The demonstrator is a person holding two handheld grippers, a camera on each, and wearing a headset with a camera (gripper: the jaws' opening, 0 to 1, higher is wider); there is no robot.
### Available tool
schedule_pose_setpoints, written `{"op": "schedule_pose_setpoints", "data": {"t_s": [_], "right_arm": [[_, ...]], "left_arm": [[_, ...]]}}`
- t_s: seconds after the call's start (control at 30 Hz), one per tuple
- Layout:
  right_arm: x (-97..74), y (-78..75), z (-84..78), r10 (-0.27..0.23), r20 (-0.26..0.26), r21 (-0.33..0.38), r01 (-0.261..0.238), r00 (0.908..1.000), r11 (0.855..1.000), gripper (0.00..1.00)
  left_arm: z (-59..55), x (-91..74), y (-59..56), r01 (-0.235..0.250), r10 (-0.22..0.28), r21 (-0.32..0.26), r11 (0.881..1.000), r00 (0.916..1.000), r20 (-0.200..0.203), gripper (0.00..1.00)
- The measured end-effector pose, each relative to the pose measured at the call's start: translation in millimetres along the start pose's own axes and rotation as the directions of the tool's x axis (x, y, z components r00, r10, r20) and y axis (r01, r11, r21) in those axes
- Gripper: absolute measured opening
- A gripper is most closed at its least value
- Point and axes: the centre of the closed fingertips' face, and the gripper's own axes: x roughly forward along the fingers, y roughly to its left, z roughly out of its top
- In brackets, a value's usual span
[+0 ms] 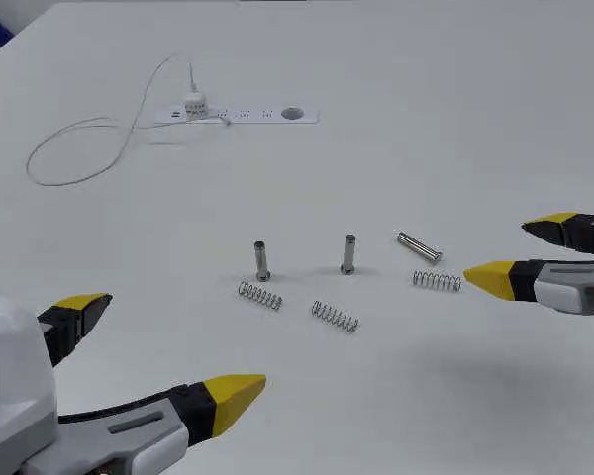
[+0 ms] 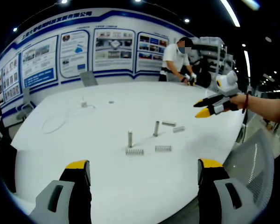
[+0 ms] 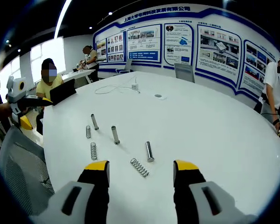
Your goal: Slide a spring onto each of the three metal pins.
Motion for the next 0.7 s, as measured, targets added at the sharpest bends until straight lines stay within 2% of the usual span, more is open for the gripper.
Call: {"op": "schedule_pose_setpoints", "data": {"t_s": [0.23, 0.7], "right_arm": [[19.1, -4.6, 2.3, 0.017, -0.022, -0.014, -0.017, 0.9996, 1.000, 0.50], [53.7, -18.5, 5.7, 0.020, -0.062, -0.021, -0.021, 0.9979, 1.000, 0.39]], "left_arm": [[-1.3, 1.0, 0.1, -0.001, 0.001, 0.004, 1.000, 1.0000, 0.001, 0.96], [-0.3, 4.0, -0.2, 0.002, -0.002, 0.003, 1.000, 0.9999, 0.013, 0.92]]}}
